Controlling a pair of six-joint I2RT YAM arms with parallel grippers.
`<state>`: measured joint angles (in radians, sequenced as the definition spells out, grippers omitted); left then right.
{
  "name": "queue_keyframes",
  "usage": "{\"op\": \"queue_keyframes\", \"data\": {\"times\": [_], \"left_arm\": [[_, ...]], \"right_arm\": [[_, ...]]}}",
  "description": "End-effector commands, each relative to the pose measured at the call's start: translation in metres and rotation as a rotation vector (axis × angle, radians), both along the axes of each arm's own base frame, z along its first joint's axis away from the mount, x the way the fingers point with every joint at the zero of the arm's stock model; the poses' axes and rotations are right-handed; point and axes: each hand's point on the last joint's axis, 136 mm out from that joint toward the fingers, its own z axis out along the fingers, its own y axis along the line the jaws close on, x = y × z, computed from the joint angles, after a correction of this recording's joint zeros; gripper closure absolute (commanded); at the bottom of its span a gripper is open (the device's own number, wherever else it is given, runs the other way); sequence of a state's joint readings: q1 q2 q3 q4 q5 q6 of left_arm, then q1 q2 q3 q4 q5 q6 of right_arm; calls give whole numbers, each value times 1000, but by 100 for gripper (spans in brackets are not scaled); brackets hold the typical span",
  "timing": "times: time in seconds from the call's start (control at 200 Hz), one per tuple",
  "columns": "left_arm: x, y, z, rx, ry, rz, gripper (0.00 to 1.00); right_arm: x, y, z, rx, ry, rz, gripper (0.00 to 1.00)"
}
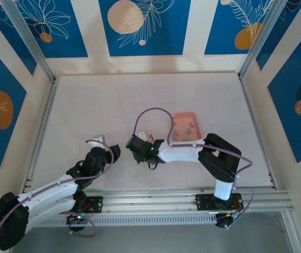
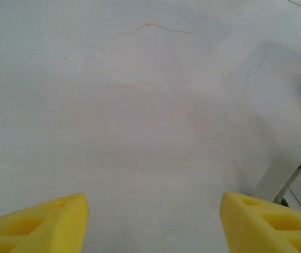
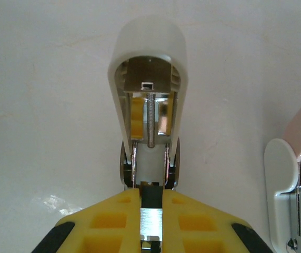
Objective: Load the staples into the stapler
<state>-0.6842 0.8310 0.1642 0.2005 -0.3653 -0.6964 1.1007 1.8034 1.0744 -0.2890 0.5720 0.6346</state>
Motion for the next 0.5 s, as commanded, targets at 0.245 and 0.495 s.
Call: {"op": "queue_keyframes", "data": {"times": [0.245,0.495], "left_arm": [[-2,4,-3,14,2,-8,33],[-2,3,-2,13,-3,-11,33]], "right_arm": [[0,-1,4,-12,17,-19,87],[0,1,37,75,-74,-29,87]]}}
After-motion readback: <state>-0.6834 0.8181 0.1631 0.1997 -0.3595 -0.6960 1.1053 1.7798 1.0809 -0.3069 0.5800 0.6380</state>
